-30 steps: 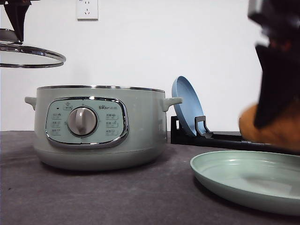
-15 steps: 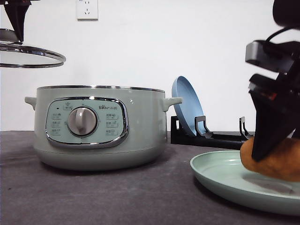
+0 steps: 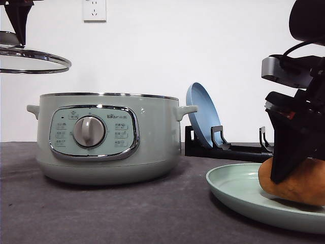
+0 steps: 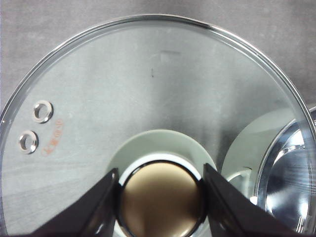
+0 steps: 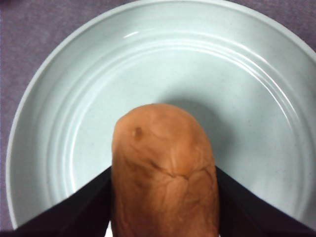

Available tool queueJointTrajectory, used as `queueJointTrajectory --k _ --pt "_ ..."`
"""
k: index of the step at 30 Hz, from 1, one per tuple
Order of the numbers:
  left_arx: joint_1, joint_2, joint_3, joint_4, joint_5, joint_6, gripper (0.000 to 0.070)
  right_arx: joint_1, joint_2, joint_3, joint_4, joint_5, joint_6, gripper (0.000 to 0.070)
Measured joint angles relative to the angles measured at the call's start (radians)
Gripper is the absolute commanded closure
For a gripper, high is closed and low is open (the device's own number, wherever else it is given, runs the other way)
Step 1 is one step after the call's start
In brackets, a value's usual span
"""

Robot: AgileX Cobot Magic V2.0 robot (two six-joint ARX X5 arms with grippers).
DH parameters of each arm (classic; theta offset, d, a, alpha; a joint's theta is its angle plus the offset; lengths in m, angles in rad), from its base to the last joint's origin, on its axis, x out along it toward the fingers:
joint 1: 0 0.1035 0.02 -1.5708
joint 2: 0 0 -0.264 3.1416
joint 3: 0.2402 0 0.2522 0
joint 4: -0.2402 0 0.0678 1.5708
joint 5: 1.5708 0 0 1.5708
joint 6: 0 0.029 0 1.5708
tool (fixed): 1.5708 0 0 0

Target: Transfer potato from steamer to green plate

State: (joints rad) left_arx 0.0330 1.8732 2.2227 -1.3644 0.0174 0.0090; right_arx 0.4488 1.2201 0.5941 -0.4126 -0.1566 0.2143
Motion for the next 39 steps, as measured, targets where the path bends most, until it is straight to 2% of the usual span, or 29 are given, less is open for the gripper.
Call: queueJointTrajectory --k 2,4,10,13,20,26,32,39 --pt "0.0 0.0 0.0 0.0 0.0 0.0 0.07 0.0 -0.001 0.0 0.0 0.0 0.001 0.0245" --pt "0.0 0.0 0.0 0.0 0.0 0.0 0.07 0.0 -0.008 0.0 0.0 0.0 0.004 0.0192" --pt "0.0 0.0 0.0 0.0 0.0 0.0 0.07 0.0 -0.078 0.036 -0.041 0.0 0.004 0.0189" --pt "0.0 0.0 0.0 0.0 0.0 0.0 0.07 0.0 -0.132 0.096 -0.119 0.0 0.004 0.0148" --pt "0.0 0.0 0.0 0.0 0.0 0.0 0.07 0.001 -0.295 0.318 -0.344 0.0 0.004 0.0112" --pt "0.0 0.0 0.0 0.0 0.0 0.0 0.07 0.001 -0.417 0.574 -0.494 0.0 0.003 0.0017" --pt "-0.015 0.0 0.0 0.0 0.0 -0.002 0.07 0.001 -0.471 0.766 -0.653 0.0 -0.001 0.0016" --pt "-0.053 0.0 0.0 0.0 0.0 -0.004 0.07 0.001 -0.518 0.808 -0.762 0.0 -0.001 0.0016"
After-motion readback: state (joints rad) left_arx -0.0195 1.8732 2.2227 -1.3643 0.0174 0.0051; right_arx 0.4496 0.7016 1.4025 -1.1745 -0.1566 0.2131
